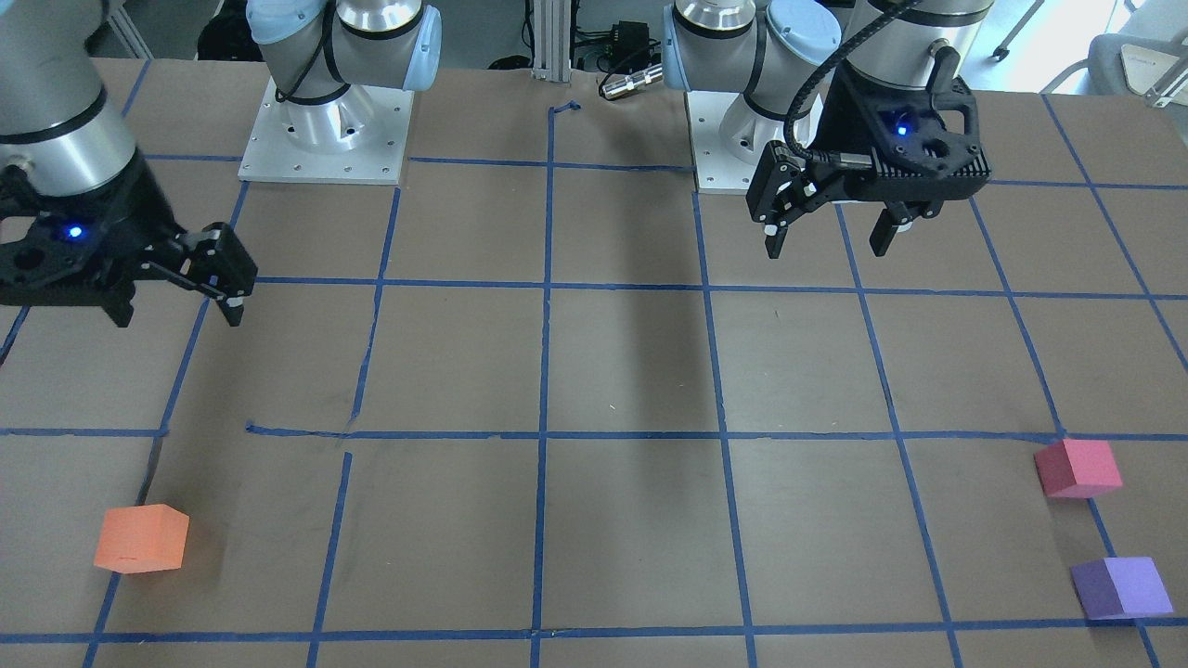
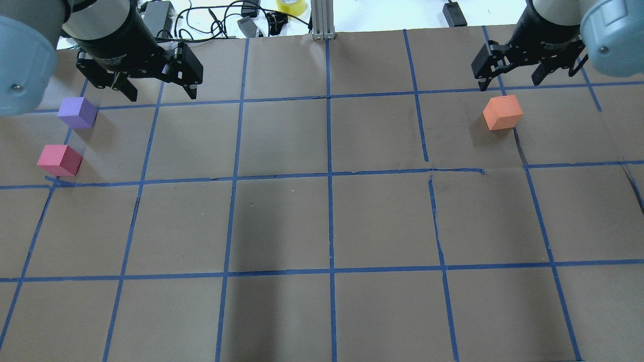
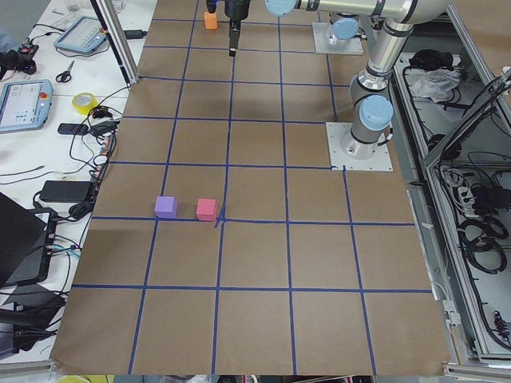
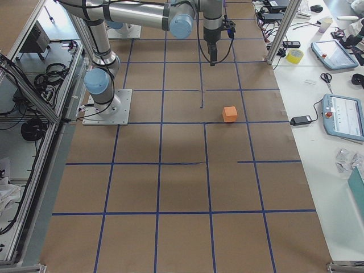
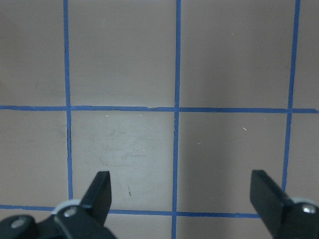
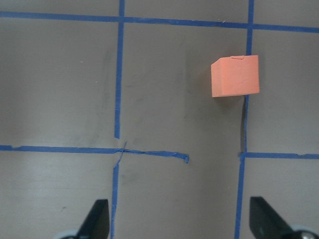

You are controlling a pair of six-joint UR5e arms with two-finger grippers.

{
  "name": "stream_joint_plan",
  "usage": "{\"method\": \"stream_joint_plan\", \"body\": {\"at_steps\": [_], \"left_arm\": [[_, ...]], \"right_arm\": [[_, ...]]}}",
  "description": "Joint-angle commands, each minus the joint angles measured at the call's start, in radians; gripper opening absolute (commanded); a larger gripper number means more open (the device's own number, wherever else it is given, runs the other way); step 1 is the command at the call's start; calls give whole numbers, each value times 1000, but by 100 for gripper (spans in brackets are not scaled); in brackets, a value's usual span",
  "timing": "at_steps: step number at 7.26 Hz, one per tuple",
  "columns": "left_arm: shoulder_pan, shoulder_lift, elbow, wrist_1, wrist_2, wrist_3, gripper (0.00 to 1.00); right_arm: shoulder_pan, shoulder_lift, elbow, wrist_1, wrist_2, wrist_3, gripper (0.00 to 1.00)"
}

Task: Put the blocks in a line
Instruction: 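Lower the right gripper onto the orange cube and close it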

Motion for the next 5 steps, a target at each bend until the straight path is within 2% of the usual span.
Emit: {"method": "stream_joint_plan", "body": {"at_steps": [1,3,5], "left_arm": [[0,0,-1,0,1,0,100],[0,0,1,0,-1,0,100],[0,3,-1,0,1,2,100]], "right_arm": [[-64,100,0,-122,4,-74,100],[-96,223,-3,-302,3,-101,100],[-127,323,-17,-405,6,-153,100]]}}
